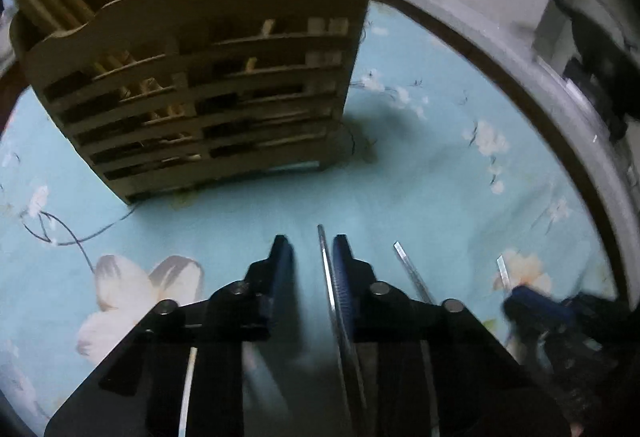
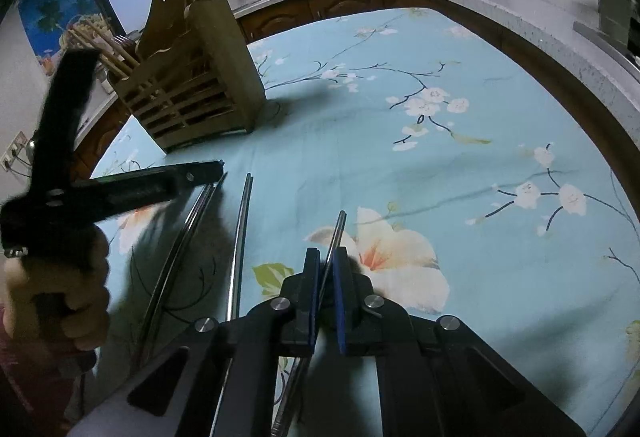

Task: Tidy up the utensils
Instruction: 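Close the left gripper on a metal chopstick while the right gripper grasps another, then lift both metal chopsticks upright and carry them over the wooden holder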

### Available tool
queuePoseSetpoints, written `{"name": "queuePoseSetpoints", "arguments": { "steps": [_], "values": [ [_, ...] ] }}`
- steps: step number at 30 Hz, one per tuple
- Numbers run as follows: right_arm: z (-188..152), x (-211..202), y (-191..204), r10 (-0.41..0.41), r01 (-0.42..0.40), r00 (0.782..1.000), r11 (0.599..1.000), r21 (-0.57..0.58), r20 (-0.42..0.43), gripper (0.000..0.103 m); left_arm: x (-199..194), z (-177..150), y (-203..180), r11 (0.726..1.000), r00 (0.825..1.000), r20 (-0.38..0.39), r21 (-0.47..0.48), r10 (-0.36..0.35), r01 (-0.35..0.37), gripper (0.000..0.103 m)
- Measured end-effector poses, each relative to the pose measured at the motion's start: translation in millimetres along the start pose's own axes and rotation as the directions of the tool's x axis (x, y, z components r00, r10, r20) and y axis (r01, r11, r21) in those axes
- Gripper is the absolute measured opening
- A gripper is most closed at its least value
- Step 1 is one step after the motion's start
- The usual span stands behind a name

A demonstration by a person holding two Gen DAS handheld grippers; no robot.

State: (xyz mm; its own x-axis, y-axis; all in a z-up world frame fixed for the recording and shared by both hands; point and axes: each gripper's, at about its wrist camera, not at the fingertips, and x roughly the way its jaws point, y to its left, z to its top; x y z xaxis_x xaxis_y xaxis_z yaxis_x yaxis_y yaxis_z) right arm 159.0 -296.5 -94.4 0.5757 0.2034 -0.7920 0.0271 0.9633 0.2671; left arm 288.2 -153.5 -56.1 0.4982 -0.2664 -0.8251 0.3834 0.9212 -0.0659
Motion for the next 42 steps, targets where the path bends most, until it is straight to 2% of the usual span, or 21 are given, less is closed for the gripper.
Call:
{"name": "queuePoseSetpoints", "arguments": {
  "steps": [2,9,15,18,23,26,29,30,34,36,42],
  "values": [
    [0,0,0,-0.004,0.004,1.000,1.000,-0.005,-0.001,0.005,-3,-6,3,1.000,1.000,-0.001,0.019,-0.001,0.001,0.009],
    [-1,-2,3,-0.001,0.001,1.000,1.000,-0.008,-0.004,0.006,-33,-46,25,0.997,1.000,-0.003,0.073,-0.031,0.032,0.005],
    [-4,-3,9,-0.010,0.009,1.000,1.000,-0.020,-0.009,0.006,-52,-67,41,0.999,0.999,-0.015,-0.005,-0.040,0.040,0.008],
    [1,0,10,-0.009,0.008,1.000,1.000,-0.019,-0.022,0.008,-51,-68,41,0.999,0.999,-0.016,-0.028,-0.038,0.037,0.012],
    [8,6,20,-0.047,0.044,0.998,0.996,-0.076,-0.044,0.009,-50,-69,25,0.999,0.999,-0.018,0.039,0.035,-0.034,0.014],
    [8,6,21,-0.057,0.053,0.997,0.994,-0.091,-0.044,0.009,-48,-67,22,0.997,0.999,-0.014,0.058,0.044,-0.043,0.013],
    [7,7,25,-0.078,0.073,0.996,0.991,-0.113,-0.040,0.009,-48,-66,22,0.998,0.999,-0.015,0.054,0.031,-0.030,0.010],
    [7,7,26,-0.085,0.080,0.996,0.990,-0.118,-0.038,0.009,-48,-66,25,0.998,1.000,-0.016,0.051,0.027,-0.026,0.004],
    [8,6,26,-0.057,0.052,0.997,0.993,-0.105,-0.045,0.005,-51,-67,31,1.000,1.000,-0.023,0.007,-0.013,0.013,0.004],
    [9,2,26,-0.030,0.026,0.999,0.996,-0.090,-0.043,0.005,-59,-68,35,0.999,0.999,-0.006,-0.020,-0.032,0.032,0.004],
    [16,-36,37,0.018,-0.014,0.999,0.995,-0.095,0.042,0.004,-106,-71,46,0.994,0.993,0.098,-0.076,-0.068,0.075,0.004]
  ]
}}
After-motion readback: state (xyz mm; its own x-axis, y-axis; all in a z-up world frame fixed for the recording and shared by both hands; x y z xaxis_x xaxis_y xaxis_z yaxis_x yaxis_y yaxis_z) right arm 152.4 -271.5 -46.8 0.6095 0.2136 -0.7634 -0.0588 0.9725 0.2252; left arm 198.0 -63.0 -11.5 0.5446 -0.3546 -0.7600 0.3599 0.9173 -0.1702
